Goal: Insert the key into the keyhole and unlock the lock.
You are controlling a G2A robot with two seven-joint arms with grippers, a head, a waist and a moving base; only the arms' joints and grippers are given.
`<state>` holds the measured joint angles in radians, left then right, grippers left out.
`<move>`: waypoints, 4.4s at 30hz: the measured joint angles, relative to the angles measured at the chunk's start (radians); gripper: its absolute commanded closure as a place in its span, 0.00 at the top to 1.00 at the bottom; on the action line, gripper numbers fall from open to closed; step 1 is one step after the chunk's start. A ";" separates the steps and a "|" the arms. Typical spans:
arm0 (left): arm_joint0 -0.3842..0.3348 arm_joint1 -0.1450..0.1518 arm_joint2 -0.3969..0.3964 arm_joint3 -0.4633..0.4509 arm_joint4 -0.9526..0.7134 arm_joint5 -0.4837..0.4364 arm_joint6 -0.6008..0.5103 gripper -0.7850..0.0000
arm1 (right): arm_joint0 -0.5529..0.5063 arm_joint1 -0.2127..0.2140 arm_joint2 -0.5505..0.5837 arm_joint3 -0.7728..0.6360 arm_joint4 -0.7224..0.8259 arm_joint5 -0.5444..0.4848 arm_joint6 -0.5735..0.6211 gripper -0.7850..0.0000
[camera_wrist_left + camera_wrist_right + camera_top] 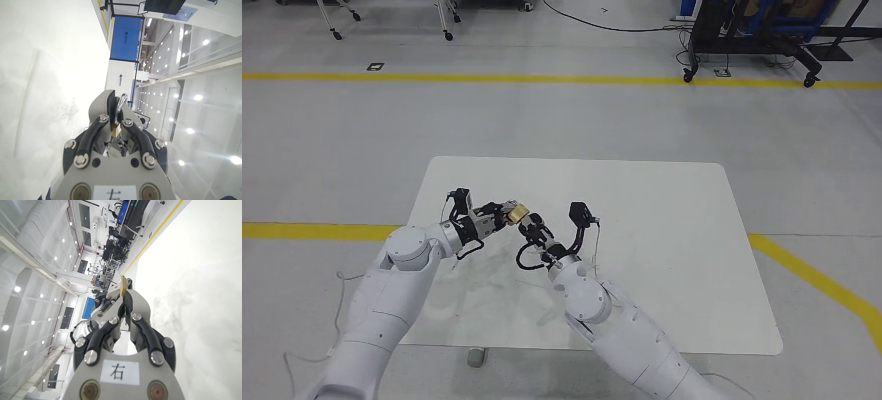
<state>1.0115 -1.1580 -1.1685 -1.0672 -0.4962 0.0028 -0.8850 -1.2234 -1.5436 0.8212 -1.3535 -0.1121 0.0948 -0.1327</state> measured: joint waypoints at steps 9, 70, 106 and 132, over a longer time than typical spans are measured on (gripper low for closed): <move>-0.005 -0.002 -0.008 0.014 -0.024 0.014 -0.002 0.00 | -0.022 -0.003 0.011 -0.026 -0.016 -0.029 0.013 1.00; -0.005 -0.012 -0.050 0.063 -0.190 -0.037 -0.171 0.00 | 0.115 0.005 0.170 0.268 0.770 -0.191 0.822 0.00; 0.050 -0.008 -0.088 -0.012 -0.180 -0.224 -0.178 0.00 | 0.226 -0.037 0.181 0.541 1.183 -0.040 1.221 0.16; 0.037 -0.009 0.055 -0.095 0.266 -0.133 -0.015 0.00 | -0.072 0.089 0.463 0.106 0.827 -0.243 0.958 1.00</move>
<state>1.0487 -1.1673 -1.1136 -1.1618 -0.2305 -0.1301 -0.9004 -1.2952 -1.4544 1.2839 -1.2478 0.7148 -0.1477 0.8257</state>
